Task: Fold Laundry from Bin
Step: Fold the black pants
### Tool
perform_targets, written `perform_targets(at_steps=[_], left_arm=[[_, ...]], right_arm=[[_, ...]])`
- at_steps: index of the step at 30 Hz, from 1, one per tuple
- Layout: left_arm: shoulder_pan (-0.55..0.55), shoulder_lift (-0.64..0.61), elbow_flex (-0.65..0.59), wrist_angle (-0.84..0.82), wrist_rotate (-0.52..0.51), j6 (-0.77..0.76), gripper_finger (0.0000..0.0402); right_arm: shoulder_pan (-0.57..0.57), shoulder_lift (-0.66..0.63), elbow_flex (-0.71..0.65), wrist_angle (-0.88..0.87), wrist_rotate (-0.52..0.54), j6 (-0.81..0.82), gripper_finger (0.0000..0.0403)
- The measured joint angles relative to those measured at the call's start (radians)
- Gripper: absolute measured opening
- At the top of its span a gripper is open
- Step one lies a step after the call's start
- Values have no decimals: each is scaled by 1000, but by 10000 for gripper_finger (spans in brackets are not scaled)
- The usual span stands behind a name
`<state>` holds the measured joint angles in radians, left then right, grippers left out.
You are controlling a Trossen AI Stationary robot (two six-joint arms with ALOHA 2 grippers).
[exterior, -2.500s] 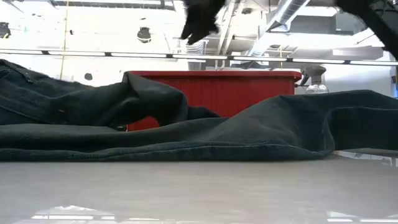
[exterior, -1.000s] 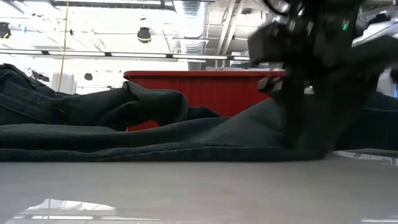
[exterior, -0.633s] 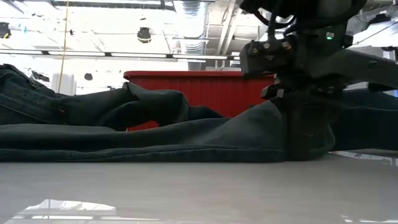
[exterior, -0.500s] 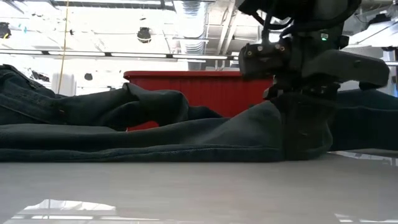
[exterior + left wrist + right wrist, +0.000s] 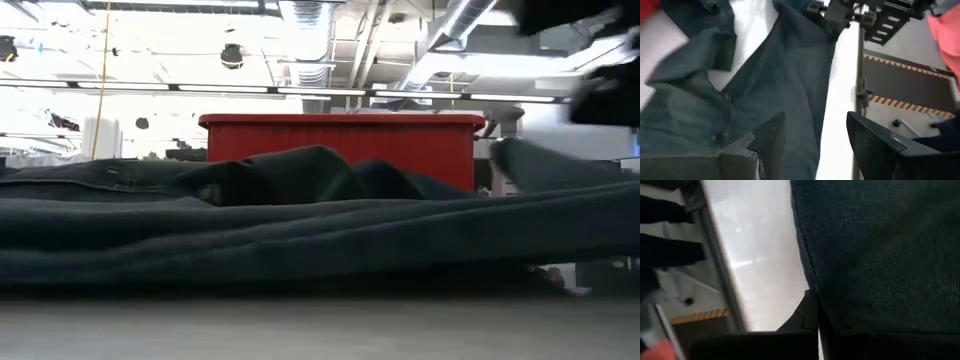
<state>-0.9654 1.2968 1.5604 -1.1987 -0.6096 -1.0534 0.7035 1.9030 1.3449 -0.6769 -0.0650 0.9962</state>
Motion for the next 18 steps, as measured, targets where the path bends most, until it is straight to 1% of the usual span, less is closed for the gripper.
perform_targets(at_steps=[1, 3, 6, 10, 12, 14, 18], left_arm=[[-11, 1, 0, 0, 24, -27, 196], [-28, 11, 0, 1, 75, -70, 196], [-58, 44, 0, -8, 98, -86, 196], [-72, 107, 0, -113, 68, -115, 196], [-71, 143, -1, -191, 56, -183, 196], [-71, 160, -13, -230, 31, -287, 196], [-90, 135, -105, -125, -23, -439, 196]], right_arm=[[15, 0, 0, 0, 0, 47, 31], [45, 0, 0, -2, 0, 133, 61], [87, 0, 0, 9, 3, 202, 111], [117, -3, 0, 41, 6, 235, 164], [118, -4, 13, 46, 9, 235, 184], [113, -6, 36, 48, 27, 230, 198], [112, -6, 101, 47, 68, 177, 207]])
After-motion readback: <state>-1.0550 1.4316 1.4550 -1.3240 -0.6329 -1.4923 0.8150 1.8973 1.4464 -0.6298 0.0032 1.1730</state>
